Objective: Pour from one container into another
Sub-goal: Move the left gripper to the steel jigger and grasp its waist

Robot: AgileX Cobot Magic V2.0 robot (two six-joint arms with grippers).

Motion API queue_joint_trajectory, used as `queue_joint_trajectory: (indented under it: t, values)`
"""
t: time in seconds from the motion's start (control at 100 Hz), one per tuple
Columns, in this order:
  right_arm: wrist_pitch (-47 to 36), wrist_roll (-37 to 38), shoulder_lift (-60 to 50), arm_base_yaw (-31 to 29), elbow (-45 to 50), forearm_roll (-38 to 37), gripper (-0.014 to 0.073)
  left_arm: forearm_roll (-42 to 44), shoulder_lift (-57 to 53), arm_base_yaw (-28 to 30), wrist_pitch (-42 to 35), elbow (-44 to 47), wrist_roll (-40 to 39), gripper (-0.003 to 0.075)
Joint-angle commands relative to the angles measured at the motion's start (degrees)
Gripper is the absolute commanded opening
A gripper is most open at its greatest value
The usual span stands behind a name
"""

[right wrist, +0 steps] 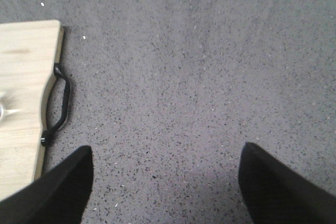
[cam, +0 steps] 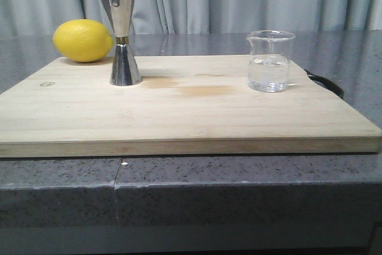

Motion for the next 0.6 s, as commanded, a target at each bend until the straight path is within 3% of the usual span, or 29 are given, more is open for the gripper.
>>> queue_joint_trajectory:
  t: [0.0, 0.19, 0.37, 0.46, 0.59]
  values:
    - [-3.4, -0.5, 1.3, -0.1, -2.3, -0.4, 0.0519, -0.5, 3.6, 0.2, 1.3, -3.1, -0.3, 0.0511]
    - [-5.2, -0.5, 1.5, -0.1, -2.3, -0.4, 0.0519, -2.4, 9.6, 0.2, 3.5, -3.4, 0.9, 0.0511]
    - [-8.4, -0.5, 1.5, -0.1, -1.3, -0.1, 0.0519, -10.3, 10.3, 0.2, -5.4, -1.4, 9.4, 0.0511]
    - [-10.4, -0.5, 1.5, -0.1, -0.5, 0.2, 0.0519, -19.1, 10.3, 0.2, -10.0, 0.4, 18.2, 0.0511]
    - [-12.9, -0.5, 1.5, -0.1, -0.5, 0.4, 0.0519, -37.0, 10.3, 0.2, -13.4, 3.2, 37.8, 0.0511]
